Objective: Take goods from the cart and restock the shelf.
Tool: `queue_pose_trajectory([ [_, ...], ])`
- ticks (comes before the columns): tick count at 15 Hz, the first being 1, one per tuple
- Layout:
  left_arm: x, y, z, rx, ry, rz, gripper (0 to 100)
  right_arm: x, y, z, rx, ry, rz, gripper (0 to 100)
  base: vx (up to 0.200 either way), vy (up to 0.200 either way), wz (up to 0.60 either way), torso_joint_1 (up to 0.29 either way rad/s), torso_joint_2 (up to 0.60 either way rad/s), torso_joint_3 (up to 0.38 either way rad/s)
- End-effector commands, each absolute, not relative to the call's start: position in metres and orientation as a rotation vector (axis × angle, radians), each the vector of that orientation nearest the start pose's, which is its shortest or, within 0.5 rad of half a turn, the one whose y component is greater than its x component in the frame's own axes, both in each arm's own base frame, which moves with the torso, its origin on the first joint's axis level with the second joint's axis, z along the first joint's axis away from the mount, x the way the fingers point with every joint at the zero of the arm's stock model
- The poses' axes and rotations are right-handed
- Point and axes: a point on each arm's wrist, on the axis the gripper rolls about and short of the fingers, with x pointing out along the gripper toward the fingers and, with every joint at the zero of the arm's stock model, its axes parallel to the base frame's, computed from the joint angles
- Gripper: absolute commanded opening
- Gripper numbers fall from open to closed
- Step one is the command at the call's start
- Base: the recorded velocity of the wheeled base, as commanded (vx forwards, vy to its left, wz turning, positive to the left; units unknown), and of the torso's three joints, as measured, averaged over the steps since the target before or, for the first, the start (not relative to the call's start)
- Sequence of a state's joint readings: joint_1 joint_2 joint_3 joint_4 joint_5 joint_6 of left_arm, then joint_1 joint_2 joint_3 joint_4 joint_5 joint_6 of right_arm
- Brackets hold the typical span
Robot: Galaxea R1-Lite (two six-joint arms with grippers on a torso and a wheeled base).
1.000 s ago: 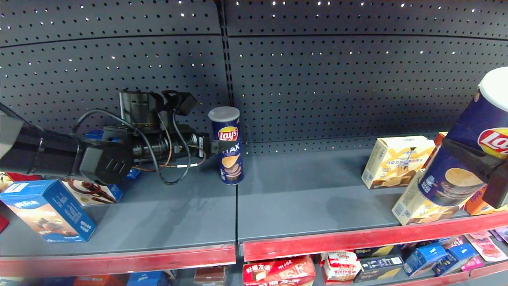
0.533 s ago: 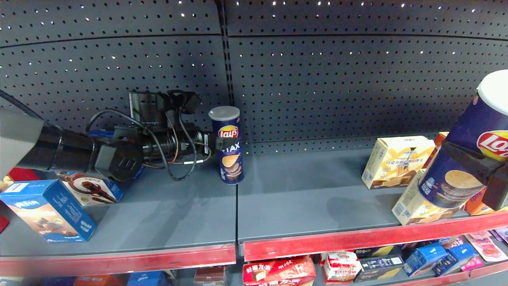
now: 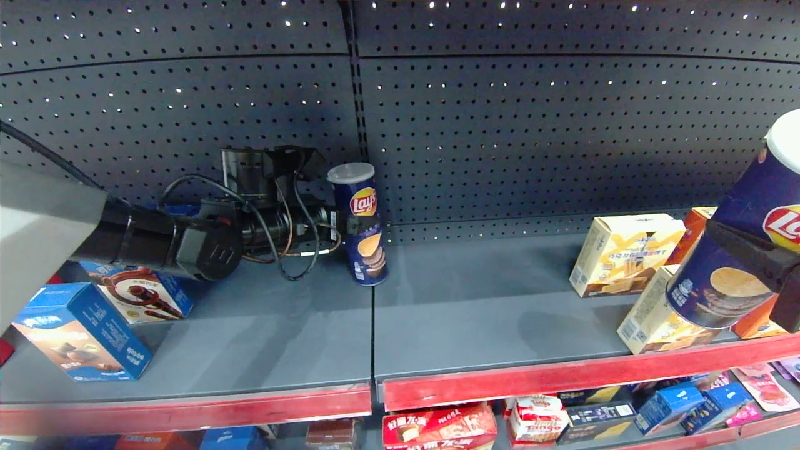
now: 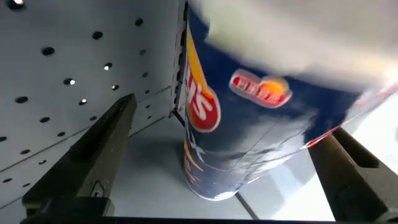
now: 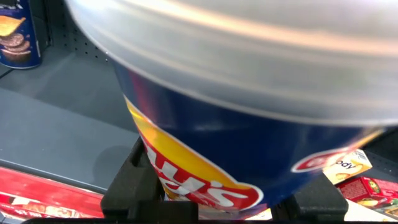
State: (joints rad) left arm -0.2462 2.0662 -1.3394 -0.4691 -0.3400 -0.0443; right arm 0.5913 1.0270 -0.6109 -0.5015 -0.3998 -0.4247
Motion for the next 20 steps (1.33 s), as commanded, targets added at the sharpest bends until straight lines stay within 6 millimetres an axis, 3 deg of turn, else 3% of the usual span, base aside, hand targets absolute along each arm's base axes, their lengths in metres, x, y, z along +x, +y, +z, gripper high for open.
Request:
queue_pose_trajectory([
  [1, 0.41, -0.113, 0.176, -0.054, 0.276, -0.567, 0, 0.116, 0.068, 0.265, -0.38, -0.121, 0.173, 0, 0.0, 0.0, 0.0, 0.0, 0.0, 0.0],
  [12, 0.402, -0.133, 0.178, -0.073, 0.277, -0.619, 0, 0.111, 0.064, 0.268, -0.373, -0.135, 0.169, 0, 0.0, 0.0, 0.0, 0.0, 0.0, 0.0],
  [20, 0.339, -0.114, 0.189, -0.004, 0.3, -0.732, 0, 0.099, 0.057, 0.267, -0.359, -0.159, 0.166, 0, 0.0, 0.0, 0.0, 0.0, 0.0, 0.0],
])
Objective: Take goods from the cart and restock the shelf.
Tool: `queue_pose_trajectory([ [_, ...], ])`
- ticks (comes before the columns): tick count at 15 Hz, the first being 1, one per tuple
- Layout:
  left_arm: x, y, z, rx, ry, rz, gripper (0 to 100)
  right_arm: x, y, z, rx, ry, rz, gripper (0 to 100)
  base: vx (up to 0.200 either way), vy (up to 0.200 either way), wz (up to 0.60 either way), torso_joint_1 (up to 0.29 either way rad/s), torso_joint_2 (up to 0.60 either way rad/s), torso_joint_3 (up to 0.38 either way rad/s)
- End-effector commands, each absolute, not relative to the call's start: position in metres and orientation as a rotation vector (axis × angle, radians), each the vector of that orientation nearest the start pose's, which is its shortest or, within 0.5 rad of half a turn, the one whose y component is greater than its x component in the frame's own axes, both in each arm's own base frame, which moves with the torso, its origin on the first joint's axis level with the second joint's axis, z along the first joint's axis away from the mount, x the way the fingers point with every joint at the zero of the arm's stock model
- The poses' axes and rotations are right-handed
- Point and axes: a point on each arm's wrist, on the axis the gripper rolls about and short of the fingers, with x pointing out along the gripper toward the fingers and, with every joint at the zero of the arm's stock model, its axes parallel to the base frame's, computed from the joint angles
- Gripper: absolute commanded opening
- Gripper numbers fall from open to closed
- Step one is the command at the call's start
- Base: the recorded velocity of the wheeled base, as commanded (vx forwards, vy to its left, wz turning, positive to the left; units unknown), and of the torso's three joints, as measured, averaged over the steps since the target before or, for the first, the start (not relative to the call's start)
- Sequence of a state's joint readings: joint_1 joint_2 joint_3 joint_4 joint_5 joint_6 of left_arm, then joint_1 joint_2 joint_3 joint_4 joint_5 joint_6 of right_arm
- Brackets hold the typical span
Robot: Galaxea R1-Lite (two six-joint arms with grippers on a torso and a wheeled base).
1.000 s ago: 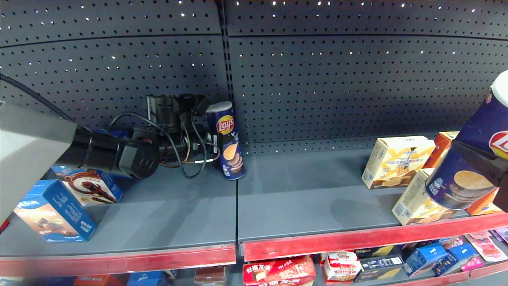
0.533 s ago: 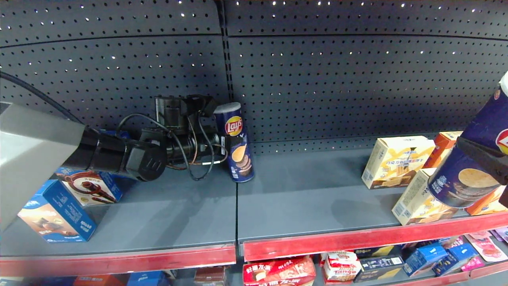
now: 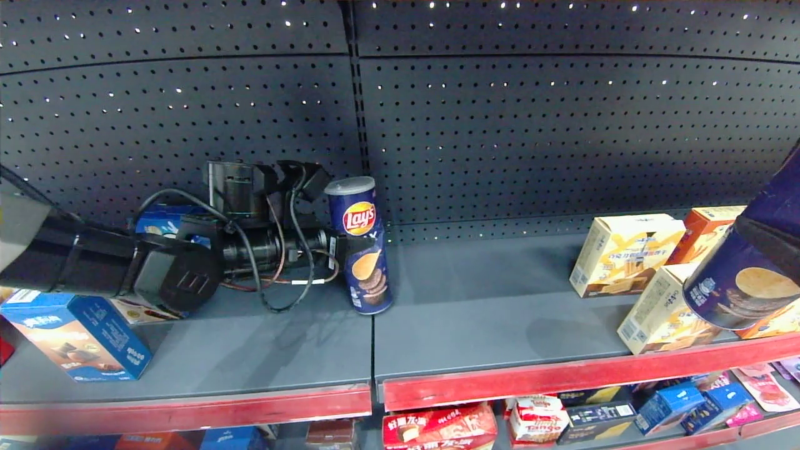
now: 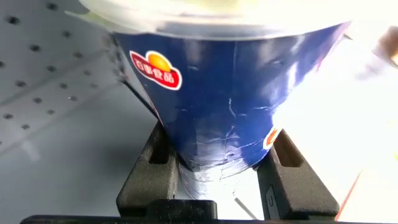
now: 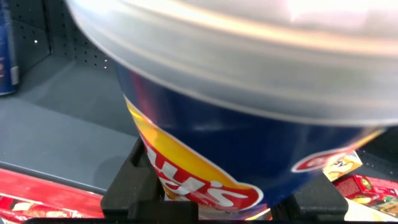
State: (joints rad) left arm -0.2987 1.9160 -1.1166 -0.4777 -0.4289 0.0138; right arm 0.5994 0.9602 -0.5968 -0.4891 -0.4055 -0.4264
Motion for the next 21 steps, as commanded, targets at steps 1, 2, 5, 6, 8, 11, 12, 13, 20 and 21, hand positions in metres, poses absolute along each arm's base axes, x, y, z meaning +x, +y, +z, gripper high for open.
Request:
queue_pose_trajectory([
  [1, 0.329, -0.112, 0.19, 0.017, 0.299, -0.746, 0, 0.094, 0.054, 0.264, -0.361, -0.16, 0.162, 0, 0.0, 0.0, 0.0, 0.0, 0.0, 0.0],
  [2, 0.323, -0.11, 0.193, 0.027, 0.287, -0.754, 0, 0.09, 0.051, 0.262, -0.357, -0.166, 0.159, 0, 0.0, 0.0, 0.0, 0.0, 0.0, 0.0],
  [5, 0.31, -0.113, 0.201, 0.041, 0.265, -0.775, 0, 0.08, 0.044, 0.258, -0.348, -0.182, 0.149, 0, 0.0, 0.0, 0.0, 0.0, 0.0, 0.0],
  [6, 0.308, -0.113, 0.202, 0.049, 0.261, -0.778, 0, 0.078, 0.043, 0.258, -0.347, -0.184, 0.149, 0, 0.0, 0.0, 0.0, 0.0, 0.0, 0.0],
  [8, 0.298, -0.116, 0.198, 0.082, 0.269, -0.801, 0, 0.075, 0.04, 0.256, -0.35, -0.179, 0.15, 0, 0.0, 0.0, 0.0, 0.0, 0.0, 0.0],
  [11, 0.285, -0.115, 0.19, 0.082, 0.302, -0.813, 0, 0.07, 0.037, 0.256, -0.363, -0.183, 0.148, 0, 0.0, 0.0, 0.0, 0.0, 0.0, 0.0],
  [12, 0.282, -0.114, 0.19, 0.081, 0.305, -0.813, 0, 0.07, 0.037, 0.255, -0.364, -0.182, 0.15, 0, 0.0, 0.0, 0.0, 0.0, 0.0, 0.0],
  [13, 0.279, -0.113, 0.188, 0.081, 0.313, -0.812, 0, 0.07, 0.037, 0.254, -0.366, -0.179, 0.15, 0, 0.0, 0.0, 0.0, 0.0, 0.0, 0.0],
  [20, 0.275, -0.111, 0.181, 0.077, 0.343, -0.81, 0, 0.071, 0.037, 0.255, -0.365, -0.181, 0.153, 0, 0.0, 0.0, 0.0, 0.0, 0.0, 0.0],
  [21, 0.276, -0.111, 0.181, 0.075, 0.343, -0.81, 0, 0.071, 0.037, 0.255, -0.365, -0.182, 0.154, 0, 0.0, 0.0, 0.0, 0.0, 0.0, 0.0],
])
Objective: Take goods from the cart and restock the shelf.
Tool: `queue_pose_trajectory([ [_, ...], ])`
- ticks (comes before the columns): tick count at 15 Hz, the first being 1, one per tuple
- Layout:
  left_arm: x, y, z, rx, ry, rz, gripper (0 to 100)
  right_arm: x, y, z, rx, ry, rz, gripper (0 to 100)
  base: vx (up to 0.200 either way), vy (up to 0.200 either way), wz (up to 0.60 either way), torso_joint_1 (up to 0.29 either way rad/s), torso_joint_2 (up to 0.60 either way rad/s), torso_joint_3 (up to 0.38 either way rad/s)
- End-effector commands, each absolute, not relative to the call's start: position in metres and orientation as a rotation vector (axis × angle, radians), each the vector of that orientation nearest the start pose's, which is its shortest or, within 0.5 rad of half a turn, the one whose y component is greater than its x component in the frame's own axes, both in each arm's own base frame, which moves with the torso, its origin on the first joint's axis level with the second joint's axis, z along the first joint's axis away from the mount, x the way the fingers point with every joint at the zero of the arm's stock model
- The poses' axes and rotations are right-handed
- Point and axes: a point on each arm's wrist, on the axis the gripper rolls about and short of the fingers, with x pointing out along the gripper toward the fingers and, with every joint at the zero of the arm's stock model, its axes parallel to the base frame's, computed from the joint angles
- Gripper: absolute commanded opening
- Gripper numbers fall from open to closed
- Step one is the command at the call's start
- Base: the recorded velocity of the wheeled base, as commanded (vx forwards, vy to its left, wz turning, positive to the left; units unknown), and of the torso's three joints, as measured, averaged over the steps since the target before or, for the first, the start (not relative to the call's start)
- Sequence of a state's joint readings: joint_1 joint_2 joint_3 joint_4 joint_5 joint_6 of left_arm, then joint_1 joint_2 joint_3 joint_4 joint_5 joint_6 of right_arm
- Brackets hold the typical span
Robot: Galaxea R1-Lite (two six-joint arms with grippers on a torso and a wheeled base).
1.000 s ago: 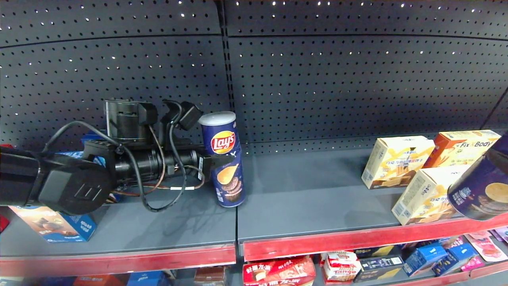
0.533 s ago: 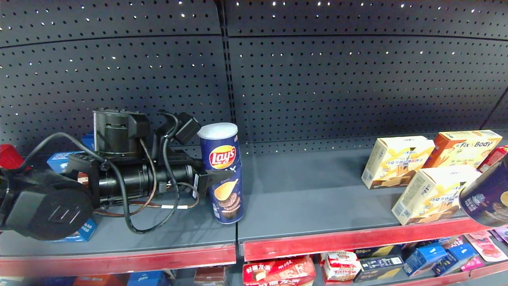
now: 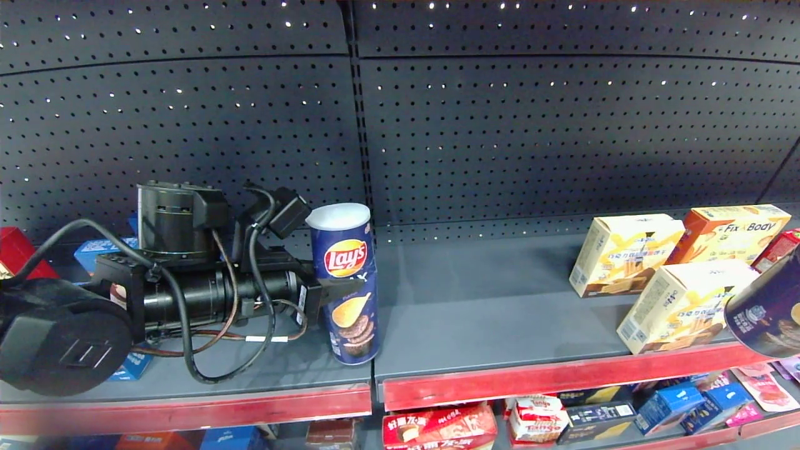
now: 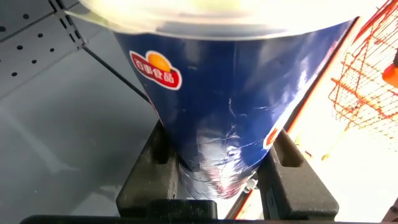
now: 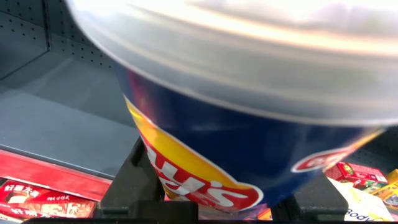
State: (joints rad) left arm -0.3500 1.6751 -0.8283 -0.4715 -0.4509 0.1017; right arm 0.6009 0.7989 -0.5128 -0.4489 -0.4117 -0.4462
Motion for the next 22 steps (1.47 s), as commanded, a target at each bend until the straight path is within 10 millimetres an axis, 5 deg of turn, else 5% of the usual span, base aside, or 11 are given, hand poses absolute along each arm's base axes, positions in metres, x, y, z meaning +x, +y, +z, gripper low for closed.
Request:
queue_pose_trajectory([
  [1, 0.278, -0.112, 0.18, 0.074, 0.342, -0.809, 0, 0.071, 0.037, 0.255, -0.365, -0.182, 0.154, 0, 0.0, 0.0, 0.0, 0.0, 0.0, 0.0],
  [18, 0.3, -0.118, 0.179, 0.068, 0.332, -0.804, 0, 0.07, 0.037, 0.257, -0.371, -0.188, 0.149, 0, 0.0, 0.0, 0.0, 0.0, 0.0, 0.0],
  [19, 0.301, -0.119, 0.178, 0.068, 0.336, -0.804, 100, 0.07, 0.037, 0.258, -0.373, -0.19, 0.148, 0, 0.0, 0.0, 0.0, 0.0, 0.0, 0.0],
  [22, 0.302, -0.119, 0.18, 0.067, 0.331, -0.804, 100, 0.07, 0.037, 0.258, -0.372, -0.191, 0.148, 0, 0.0, 0.0, 0.0, 0.0, 0.0, 0.0],
])
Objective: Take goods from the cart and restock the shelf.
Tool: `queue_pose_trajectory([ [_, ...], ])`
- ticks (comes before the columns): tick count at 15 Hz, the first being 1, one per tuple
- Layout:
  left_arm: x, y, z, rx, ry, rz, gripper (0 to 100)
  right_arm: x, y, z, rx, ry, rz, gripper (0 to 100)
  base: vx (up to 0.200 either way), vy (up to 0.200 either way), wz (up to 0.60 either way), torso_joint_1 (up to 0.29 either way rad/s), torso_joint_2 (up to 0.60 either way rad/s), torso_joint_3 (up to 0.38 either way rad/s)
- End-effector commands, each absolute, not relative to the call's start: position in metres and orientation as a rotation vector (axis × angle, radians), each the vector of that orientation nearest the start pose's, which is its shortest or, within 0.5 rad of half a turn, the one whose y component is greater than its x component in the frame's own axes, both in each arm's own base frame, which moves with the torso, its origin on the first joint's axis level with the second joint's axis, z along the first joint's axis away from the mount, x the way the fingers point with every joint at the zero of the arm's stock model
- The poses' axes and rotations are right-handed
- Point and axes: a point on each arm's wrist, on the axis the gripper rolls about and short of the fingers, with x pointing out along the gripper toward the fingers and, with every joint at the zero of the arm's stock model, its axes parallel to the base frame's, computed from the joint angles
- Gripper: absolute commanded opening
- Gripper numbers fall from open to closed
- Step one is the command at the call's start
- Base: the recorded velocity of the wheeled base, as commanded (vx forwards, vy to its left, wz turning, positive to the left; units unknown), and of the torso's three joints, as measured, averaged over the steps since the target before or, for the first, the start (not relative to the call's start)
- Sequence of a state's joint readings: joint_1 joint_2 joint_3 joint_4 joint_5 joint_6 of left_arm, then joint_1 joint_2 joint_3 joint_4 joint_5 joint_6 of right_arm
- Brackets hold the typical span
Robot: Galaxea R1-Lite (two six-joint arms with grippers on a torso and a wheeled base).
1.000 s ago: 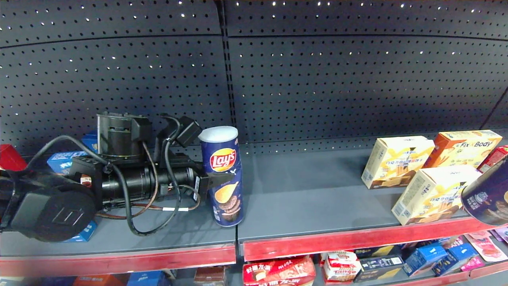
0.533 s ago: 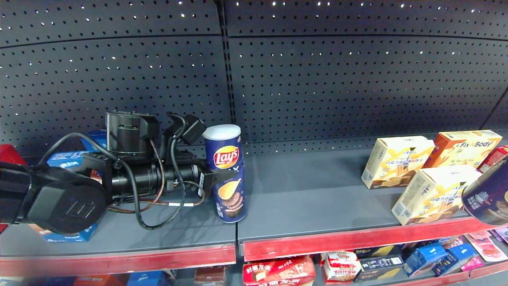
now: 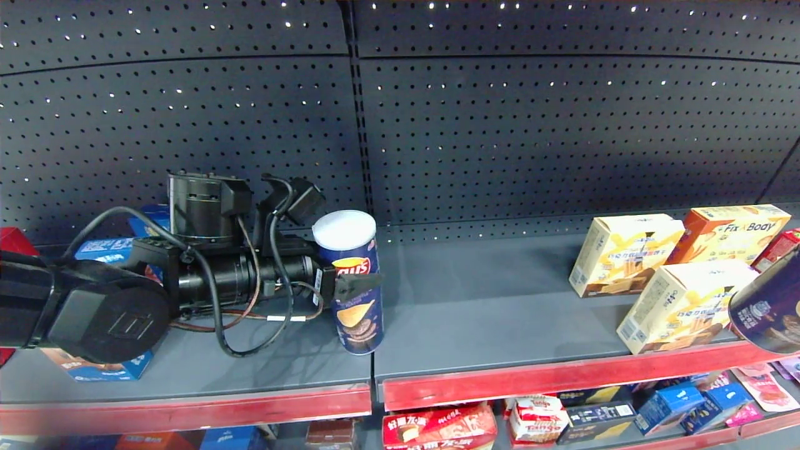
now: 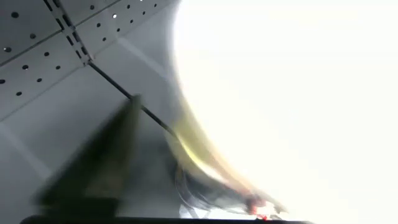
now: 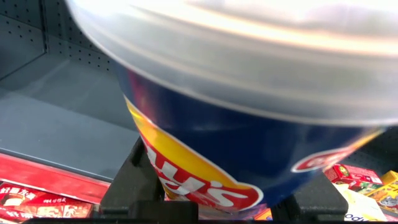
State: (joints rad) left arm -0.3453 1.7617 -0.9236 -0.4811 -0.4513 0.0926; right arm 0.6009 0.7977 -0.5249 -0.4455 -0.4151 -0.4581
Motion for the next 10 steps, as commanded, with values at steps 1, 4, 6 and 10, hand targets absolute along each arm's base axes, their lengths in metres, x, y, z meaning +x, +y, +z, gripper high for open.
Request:
queue_pose_trajectory([
  [1, 0.302, -0.119, 0.179, 0.067, 0.333, -0.804, 100, 0.07, 0.037, 0.258, -0.373, -0.189, 0.147, 0, 0.0, 0.0, 0.0, 0.0, 0.0, 0.0],
  [4, 0.301, -0.119, 0.178, 0.067, 0.338, -0.802, 100, 0.07, 0.037, 0.259, -0.37, -0.195, 0.147, 0, 0.0, 0.0, 0.0, 0.0, 0.0, 0.0],
  [6, 0.3, -0.118, 0.177, 0.066, 0.343, -0.802, 100, 0.07, 0.037, 0.26, -0.37, -0.195, 0.146, 0, 0.0, 0.0, 0.0, 0.0, 0.0, 0.0],
  [10, 0.282, -0.112, 0.175, 0.067, 0.367, -0.801, 100, 0.07, 0.037, 0.262, -0.367, -0.201, 0.144, 0, 0.0, 0.0, 0.0, 0.0, 0.0, 0.0],
])
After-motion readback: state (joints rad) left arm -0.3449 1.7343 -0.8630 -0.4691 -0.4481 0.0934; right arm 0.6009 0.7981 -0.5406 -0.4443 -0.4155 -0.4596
